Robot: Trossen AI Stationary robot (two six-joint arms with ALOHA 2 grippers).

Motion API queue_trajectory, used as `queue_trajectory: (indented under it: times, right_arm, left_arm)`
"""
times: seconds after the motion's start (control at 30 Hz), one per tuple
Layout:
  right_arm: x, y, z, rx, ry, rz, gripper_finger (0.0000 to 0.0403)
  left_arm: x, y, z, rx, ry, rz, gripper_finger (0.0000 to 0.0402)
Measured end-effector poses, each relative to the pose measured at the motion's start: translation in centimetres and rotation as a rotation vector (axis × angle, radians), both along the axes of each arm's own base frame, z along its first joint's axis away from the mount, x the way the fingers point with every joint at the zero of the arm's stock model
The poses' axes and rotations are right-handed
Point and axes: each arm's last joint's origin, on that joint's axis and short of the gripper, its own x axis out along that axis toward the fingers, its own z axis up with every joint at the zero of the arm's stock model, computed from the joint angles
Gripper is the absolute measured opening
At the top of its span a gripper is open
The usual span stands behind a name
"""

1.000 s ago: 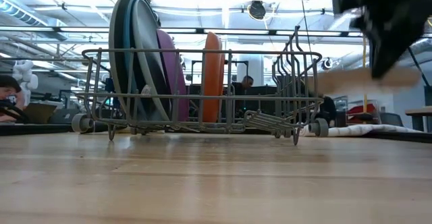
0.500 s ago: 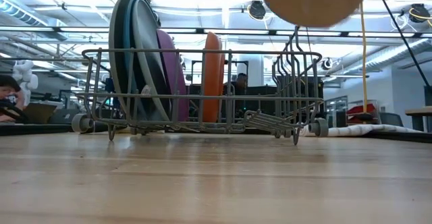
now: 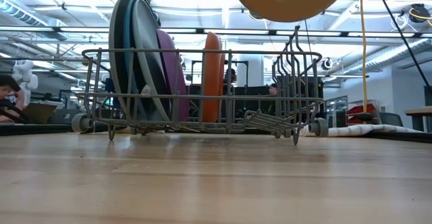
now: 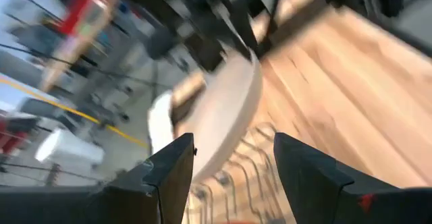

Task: Sort dishes
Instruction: Put the white plate into the green dish rack

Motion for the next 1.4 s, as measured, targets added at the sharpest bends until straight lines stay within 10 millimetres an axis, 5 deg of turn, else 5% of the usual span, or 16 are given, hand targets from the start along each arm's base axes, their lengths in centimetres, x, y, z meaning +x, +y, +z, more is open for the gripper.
queue_trajectory:
  times: [0.3,0.77,0.9,1.07,1.23,1.4]
  right_arm:
    - [0.8,0.1,0.2,0.042,-0.038,0.058,0.0]
    - [1.4,0.6,0.8,0.076,-0.112,0.164,0.0]
    - [1.4,0.6,0.9,0.069,-0.123,0.179,0.0]
    - [1.3,0.5,1.0,0.053,-0.13,0.196,0.0]
    - [1.4,0.6,1.0,0.089,-0.125,0.172,0.0011]
    - [1.4,0.8,1.2,0.135,-0.149,0.072,0.007]
  left_arm:
    - [4.1,0.4,-0.9,0.041,0.215,-0.006,0.0207]
    - [5.8,2.3,-1.6,-0.044,0.272,-0.057,0.0205]
    - [5.9,2.7,-1.6,-0.069,0.286,-0.072,0.0156]
    - [5.8,2.8,-2.2,-0.061,0.351,-0.147,0.0028]
    - [5.8,2.9,-2.2,-0.033,0.362,-0.183,0.0019]
    - [5.9,2.9,-2.1,-0.032,0.352,-0.174,0.0018]
